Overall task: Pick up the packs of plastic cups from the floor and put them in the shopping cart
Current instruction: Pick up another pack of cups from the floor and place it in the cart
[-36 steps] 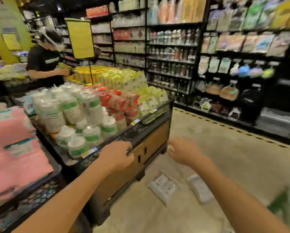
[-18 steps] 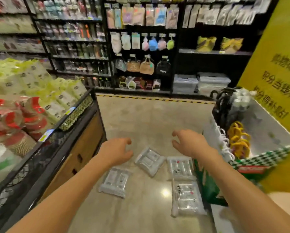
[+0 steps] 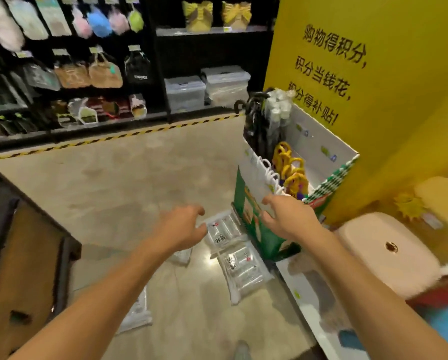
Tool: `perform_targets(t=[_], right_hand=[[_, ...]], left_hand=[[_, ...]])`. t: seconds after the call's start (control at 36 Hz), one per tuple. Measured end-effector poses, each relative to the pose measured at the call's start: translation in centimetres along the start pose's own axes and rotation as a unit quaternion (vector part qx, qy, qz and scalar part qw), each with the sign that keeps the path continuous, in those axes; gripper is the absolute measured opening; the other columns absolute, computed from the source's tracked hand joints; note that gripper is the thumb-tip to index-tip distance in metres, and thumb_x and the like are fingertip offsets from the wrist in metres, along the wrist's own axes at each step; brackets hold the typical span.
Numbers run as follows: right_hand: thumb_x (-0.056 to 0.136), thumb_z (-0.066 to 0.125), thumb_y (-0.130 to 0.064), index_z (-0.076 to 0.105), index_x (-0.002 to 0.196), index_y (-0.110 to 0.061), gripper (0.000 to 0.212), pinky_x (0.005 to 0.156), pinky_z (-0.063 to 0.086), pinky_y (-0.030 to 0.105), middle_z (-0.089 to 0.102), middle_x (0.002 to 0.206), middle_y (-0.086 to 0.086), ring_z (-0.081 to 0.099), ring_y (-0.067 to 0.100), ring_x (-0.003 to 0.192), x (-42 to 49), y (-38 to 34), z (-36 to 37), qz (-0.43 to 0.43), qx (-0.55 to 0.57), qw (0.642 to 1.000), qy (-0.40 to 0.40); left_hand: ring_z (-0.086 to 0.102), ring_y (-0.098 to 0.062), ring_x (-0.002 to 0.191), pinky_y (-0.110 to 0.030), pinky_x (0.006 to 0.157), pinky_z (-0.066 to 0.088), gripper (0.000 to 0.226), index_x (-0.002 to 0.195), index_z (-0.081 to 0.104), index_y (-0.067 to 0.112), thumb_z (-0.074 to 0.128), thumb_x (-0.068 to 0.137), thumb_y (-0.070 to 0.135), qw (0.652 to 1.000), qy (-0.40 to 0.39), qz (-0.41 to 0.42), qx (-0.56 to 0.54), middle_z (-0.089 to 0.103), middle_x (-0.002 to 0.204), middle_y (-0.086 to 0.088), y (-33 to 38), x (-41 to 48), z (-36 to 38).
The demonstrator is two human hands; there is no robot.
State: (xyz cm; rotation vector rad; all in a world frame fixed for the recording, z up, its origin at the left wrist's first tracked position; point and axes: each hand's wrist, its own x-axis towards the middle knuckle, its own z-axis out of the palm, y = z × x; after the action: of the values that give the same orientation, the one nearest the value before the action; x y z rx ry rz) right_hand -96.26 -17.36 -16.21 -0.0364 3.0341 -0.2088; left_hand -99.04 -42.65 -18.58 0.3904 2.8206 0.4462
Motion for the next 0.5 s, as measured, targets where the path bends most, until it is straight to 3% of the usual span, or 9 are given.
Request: perform_targets(t=[0.25,0.36,0.5], right_hand=[[0.097,0.044,-0.040,0.054,0.122,-0.022,0.032,0.076,0.055,0.046,0.062,0.117,0.005,0.063,0.031,0.101,7.2,6.4,6.0,0.059,0.032,0.998,-0.010],[0.098,0.045,-0.037,0.052,0.125,-0.020,0.033,0.073,0.052,0.043,0.062,0.117,0.007,0.062,0.032,0.103,9.0,8.7,8.3,0.103,0.048,0.993,-0.019],[0.099,0.043,-0.037,0.047,0.133,-0.022,0.036,0.063,0.044,0.037,0.060,0.109,0.006,0.063,0.030,0.096,10.8,10.2,12.4,0.167,0.062,0.984,-0.028]], left_hand=[[0.059,-0.021,0.115,-0.034,0.090,0.047,0.042,0.133,0.055,0.025,0.053,0.094,0.038,0.997,-0.050,0.040,0.045,0.063,0.128,0.001,2.2,11.7,3.7],[0.062,-0.024,0.110,-0.042,0.091,0.052,0.052,0.129,0.057,0.025,0.044,0.083,0.045,0.995,-0.076,0.060,0.035,0.065,0.124,-0.003,2.4,16.5,5.4],[0.062,-0.021,0.108,-0.042,0.090,0.053,0.050,0.131,0.056,0.023,0.046,0.085,0.041,0.986,-0.121,0.108,0.048,0.065,0.125,-0.002,1.7,22.7,8.3]])
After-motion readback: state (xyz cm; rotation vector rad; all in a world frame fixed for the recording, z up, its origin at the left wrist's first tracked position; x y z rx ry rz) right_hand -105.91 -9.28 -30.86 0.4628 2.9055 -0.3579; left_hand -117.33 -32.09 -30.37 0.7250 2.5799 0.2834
